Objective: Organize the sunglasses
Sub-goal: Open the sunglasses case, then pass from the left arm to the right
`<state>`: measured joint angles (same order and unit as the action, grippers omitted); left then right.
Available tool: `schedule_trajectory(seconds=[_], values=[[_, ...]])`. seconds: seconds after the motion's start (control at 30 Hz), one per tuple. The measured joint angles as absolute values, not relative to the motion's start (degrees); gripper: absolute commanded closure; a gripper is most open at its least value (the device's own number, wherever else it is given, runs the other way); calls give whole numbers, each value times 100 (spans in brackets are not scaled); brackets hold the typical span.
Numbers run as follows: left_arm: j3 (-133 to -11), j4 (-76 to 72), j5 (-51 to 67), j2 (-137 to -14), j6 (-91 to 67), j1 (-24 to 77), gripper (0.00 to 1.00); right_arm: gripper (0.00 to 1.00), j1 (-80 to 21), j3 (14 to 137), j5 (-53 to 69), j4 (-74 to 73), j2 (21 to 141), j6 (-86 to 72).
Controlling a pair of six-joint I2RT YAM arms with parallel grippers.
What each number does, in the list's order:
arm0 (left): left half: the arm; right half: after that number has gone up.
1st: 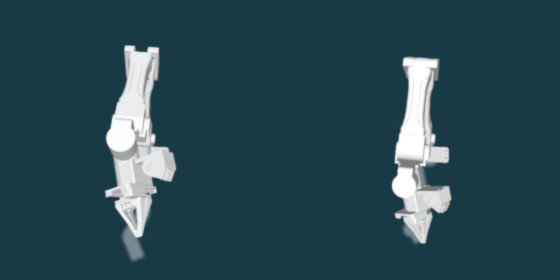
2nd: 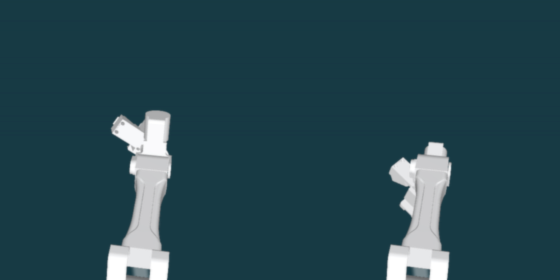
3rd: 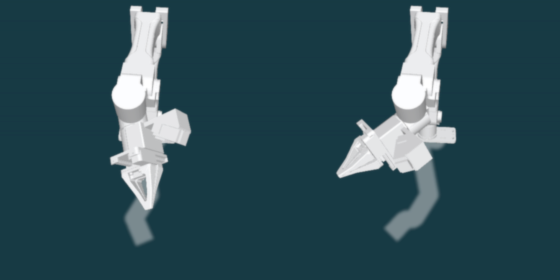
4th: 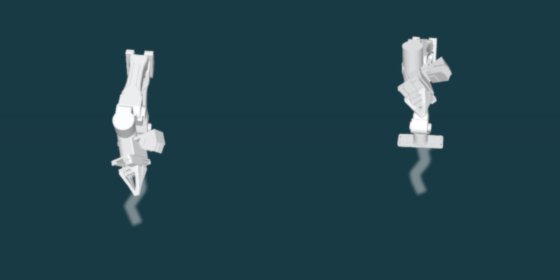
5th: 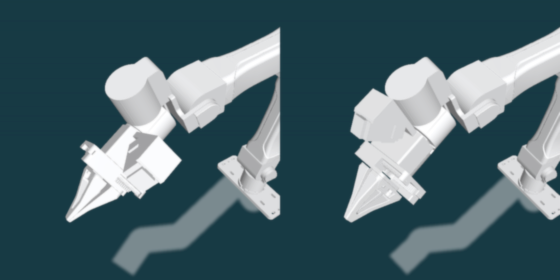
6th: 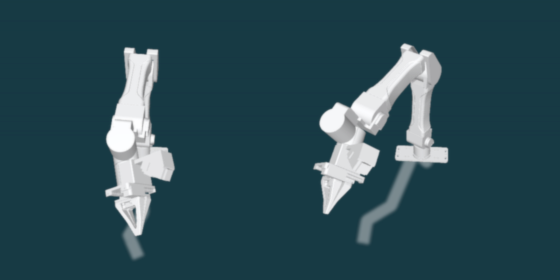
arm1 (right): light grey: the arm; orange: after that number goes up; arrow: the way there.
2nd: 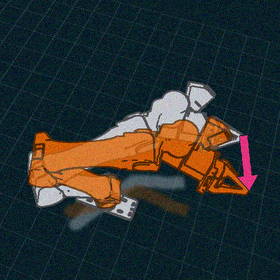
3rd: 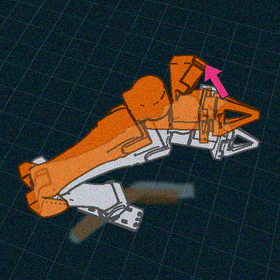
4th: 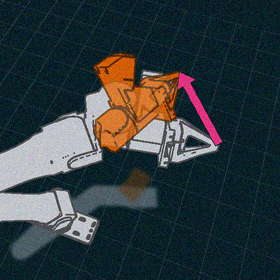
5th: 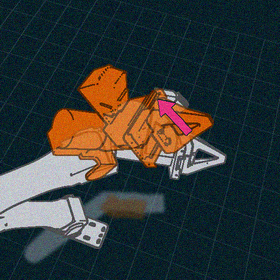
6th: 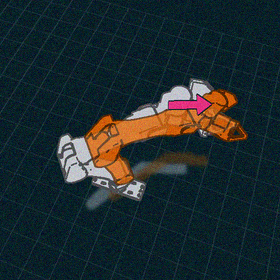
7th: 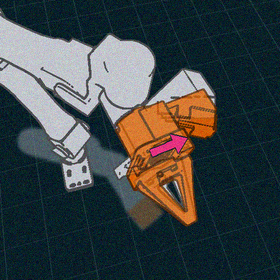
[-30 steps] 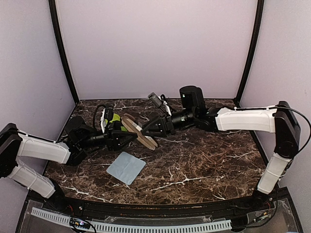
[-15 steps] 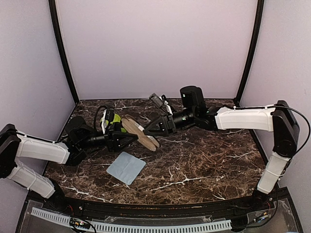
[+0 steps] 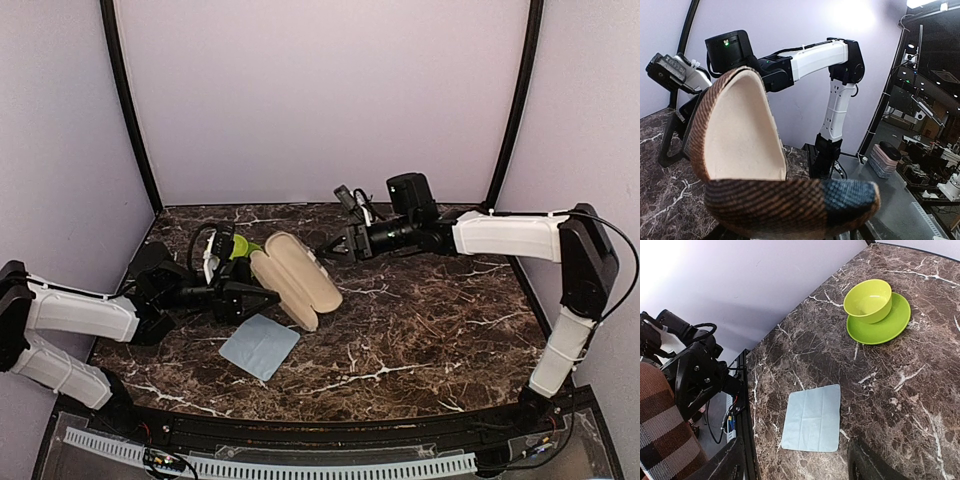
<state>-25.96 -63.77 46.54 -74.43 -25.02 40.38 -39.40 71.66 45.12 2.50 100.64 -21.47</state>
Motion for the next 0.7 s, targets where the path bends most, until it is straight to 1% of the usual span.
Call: schedule_trajectory(seconds=[0.13,0.3,0.5,0.6,0.7], values=[[-2596,-6416,4633,-7430,-2453,4040,100,28,-3940,7166,4353,200,10062,-2093],[-2596,-6270,4163,-7369,-2379,4040,100,25,-3879,7148,4016,-183,9904,-1863],[-2596,-5865,3406,-7273,-2290,4040,100,16,-3568,6816,3774,-368,9030,-1586],[-2604,-5784,3264,-7314,-2298,4038,100,15,-3605,6733,3763,-366,8630,-1391],[-2650,-5763,3271,-7452,-2344,4038,100,15,-3859,6770,3699,-421,8536,-1138]])
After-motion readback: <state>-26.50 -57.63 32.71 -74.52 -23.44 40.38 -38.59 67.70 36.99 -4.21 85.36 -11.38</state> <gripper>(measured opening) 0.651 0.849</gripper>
